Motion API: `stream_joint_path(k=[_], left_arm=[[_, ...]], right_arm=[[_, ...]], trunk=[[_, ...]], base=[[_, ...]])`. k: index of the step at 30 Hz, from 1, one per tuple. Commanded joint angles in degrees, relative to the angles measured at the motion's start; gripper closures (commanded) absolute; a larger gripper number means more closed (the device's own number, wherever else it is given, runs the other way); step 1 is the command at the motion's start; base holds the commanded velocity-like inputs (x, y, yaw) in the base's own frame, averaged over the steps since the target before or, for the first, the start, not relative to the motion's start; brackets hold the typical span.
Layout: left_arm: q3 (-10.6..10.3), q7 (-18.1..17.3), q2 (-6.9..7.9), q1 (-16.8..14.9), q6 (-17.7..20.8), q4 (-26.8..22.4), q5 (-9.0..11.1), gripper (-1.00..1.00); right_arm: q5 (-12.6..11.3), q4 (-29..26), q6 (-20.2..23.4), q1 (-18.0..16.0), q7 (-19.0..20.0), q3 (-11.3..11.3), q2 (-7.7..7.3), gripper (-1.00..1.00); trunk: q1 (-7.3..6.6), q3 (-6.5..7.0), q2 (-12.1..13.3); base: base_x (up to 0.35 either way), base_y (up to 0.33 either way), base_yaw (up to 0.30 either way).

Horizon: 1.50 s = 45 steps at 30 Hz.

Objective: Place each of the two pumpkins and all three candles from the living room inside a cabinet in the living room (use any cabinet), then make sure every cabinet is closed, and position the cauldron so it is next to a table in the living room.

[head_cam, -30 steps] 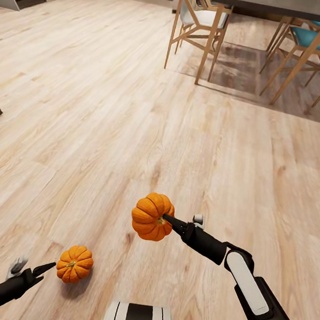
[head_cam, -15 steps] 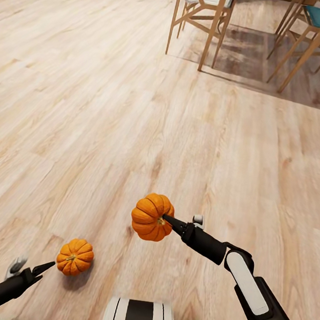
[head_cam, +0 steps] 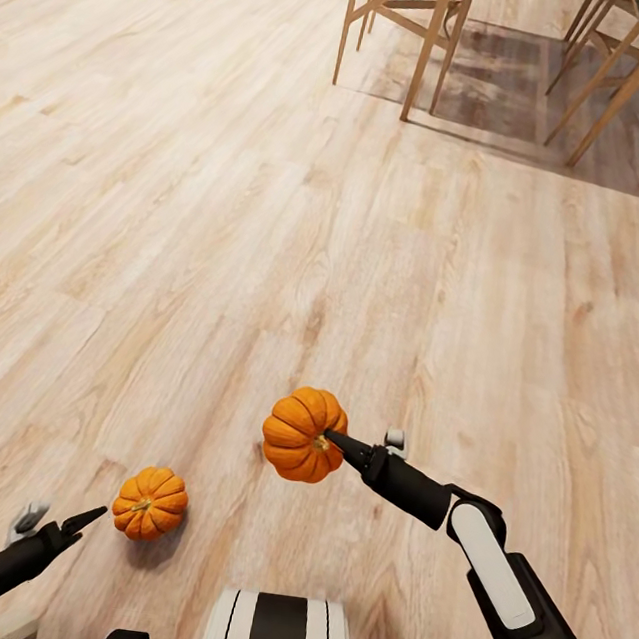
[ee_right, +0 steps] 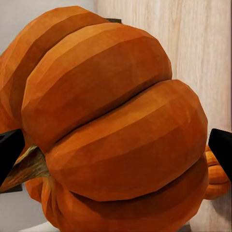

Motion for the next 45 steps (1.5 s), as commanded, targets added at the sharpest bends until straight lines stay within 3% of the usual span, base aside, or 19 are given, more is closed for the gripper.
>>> stream_joint_path(k=[1,14,19,34,40,45], left_arm=[[0.2,-0.1,-0.11,0.0,0.4,0.0,0.3,-1.0],[0.4,0.2,-0.47,0.0,-0.6,0.0,-0.1,-1.0],[0.2,4.8,-2.13,-0.1,-3.1,-0.4,-0.1,-1.0],[0.0,6.2,-2.87,-0.1,-4.6,-2.0,-0.2,-1.0],[-2.4,6.1,-3.65,-0.1,-4.6,-4.0,-0.2,-1.0],[-3.0,5.9,-3.72,-0.1,-4.6,-4.5,-0.2,-1.0]], right_arm=[[-0.4,0.0,0.2,0.0,-0.1,0.1,0.02,1.0],[-0.3,-0.1,0.2,0.0,-0.3,0.1,0.25,1.0],[-0.2,-1.0,0.3,0.0,-0.4,0.2,0.25,1.0],[-0.2,-0.9,0.3,0.0,-0.5,0.3,0.25,1.0],[-0.2,-0.6,0.3,0.0,-0.5,0.3,0.25,1.0],[-0.1,-0.6,0.3,0.0,-0.5,0.3,0.27,1.0]], trunk=[[-0.01,-0.03,0.0],[0.27,-2.47,-0.2],[0.4,-3.57,-0.2],[0.4,-3.57,-0.2],[0.4,-3.57,-0.2],[0.4,-3.57,-0.2]], base=[[0.0,0.0,0.0],[0.0,0.0,0.0],[0.0,0.0,0.0],[0.0,0.0,0.0],[0.0,0.0,0.0],[0.0,0.0,0.0]])
